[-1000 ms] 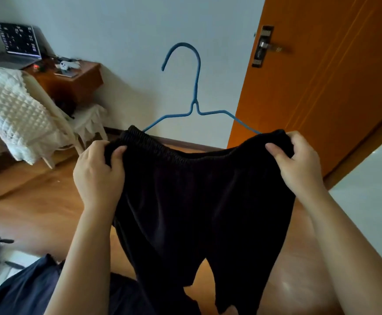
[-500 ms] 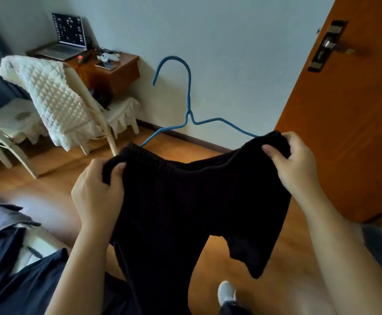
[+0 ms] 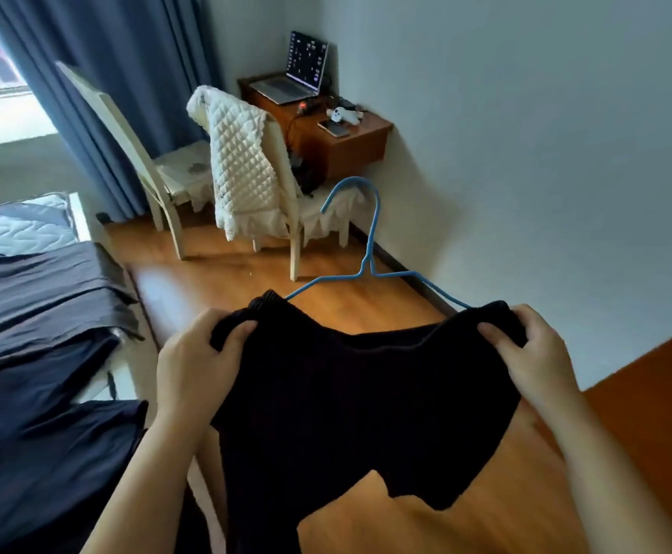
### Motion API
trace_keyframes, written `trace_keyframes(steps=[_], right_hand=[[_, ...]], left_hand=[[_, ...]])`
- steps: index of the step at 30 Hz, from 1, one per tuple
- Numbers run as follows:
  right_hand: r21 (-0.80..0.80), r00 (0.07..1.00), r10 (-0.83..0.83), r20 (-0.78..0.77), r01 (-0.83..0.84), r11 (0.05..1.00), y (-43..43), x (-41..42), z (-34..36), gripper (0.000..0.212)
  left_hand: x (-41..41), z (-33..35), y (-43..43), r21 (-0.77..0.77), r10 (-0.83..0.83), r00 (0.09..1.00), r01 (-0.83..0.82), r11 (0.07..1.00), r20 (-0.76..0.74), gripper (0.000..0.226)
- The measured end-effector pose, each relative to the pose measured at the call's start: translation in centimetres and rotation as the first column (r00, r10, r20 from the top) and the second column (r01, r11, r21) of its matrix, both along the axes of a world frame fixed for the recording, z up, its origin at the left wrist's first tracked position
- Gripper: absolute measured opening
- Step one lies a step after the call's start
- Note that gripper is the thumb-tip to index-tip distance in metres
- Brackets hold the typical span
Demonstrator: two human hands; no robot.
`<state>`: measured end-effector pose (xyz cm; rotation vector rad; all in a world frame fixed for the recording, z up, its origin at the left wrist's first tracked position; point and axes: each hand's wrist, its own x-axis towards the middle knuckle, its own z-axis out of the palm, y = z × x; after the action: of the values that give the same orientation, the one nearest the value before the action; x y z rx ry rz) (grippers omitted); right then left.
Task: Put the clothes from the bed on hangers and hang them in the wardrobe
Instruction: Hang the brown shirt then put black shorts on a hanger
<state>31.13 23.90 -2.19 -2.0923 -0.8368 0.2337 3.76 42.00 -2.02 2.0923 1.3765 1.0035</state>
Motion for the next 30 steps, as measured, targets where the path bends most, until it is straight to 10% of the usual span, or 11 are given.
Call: trace_keyframes(steps=[10,30], right_hand=[[-0.003,0.880,0.474,-0.032,-0.474,0.880,21.2,-0.8,-2.4,0.016],[0.064,0.695,0.682,-0.227,-0.688,0.723,68.3,-3.9,-6.1,0.012]], left_hand=[[-6.7,-2.9,9.6,-0.128,0.380,0.920,-0.367,0.921,0.099,0.021],[-10.5,-5.1,45.6,-0.228,0.610,0.792,-0.589,0.776,0.032,0.012]])
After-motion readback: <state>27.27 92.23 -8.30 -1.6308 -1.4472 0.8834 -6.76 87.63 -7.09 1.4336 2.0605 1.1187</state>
